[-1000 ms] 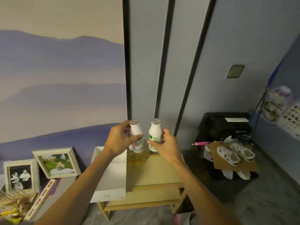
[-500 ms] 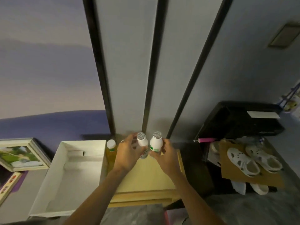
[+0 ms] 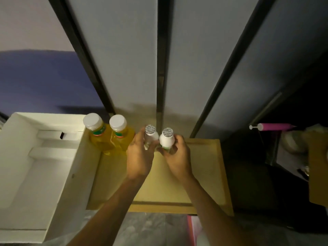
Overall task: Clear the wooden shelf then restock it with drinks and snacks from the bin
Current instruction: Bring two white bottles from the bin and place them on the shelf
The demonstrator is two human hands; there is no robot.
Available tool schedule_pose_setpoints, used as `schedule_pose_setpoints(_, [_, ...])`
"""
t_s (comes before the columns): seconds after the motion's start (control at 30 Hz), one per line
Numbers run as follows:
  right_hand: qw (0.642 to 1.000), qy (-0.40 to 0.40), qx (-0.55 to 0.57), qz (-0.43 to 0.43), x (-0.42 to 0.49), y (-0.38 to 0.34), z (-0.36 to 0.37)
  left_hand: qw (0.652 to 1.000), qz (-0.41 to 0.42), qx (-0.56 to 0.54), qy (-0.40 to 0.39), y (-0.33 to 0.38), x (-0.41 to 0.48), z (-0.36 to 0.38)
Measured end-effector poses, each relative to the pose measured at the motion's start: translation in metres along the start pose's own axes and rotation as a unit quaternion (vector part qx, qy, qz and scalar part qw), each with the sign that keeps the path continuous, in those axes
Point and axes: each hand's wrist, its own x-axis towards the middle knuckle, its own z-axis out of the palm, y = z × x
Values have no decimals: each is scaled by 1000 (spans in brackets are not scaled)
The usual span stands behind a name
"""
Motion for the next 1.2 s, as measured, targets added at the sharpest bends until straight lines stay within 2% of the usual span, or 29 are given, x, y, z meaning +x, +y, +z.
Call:
schedule_pose_setpoints(0.17, [1000, 3, -12, -15, 4, 3, 6, 999, 8, 37, 4, 1, 1, 0])
schedule_pose_setpoints(0.33, [997, -40, -66, -16, -6, -16, -10, 998, 20, 59, -1, 14, -12, -9])
schedule_pose_setpoints(0.47, [982, -79, -165, -39, -25, -62, -53, 990, 98, 101, -20, 34, -18, -34])
schedule_pose_setpoints(0.6, [966, -77, -240, -50, -36, -142, -115, 972, 177, 152, -42, 86, -14, -91])
schedule_pose_setpoints(0.7, [938, -82, -328, -76, -38, -220, -157, 953, 220, 199, -59, 135, 3, -148])
schedule_pose_setpoints(0.87, [893, -47, -433, -111, -59, -369, -205, 945, 215, 238, -63, 228, 35, -256])
schedule_pose_setpoints(1.03, [891, -3, -438, -122, -96, -488, -224, 946, 215, 241, -44, 303, 42, -363])
schedule_pose_setpoints(1.2, [902, 28, -411, -132, -129, -555, -214, 950, 191, 247, -2, 329, 33, -447])
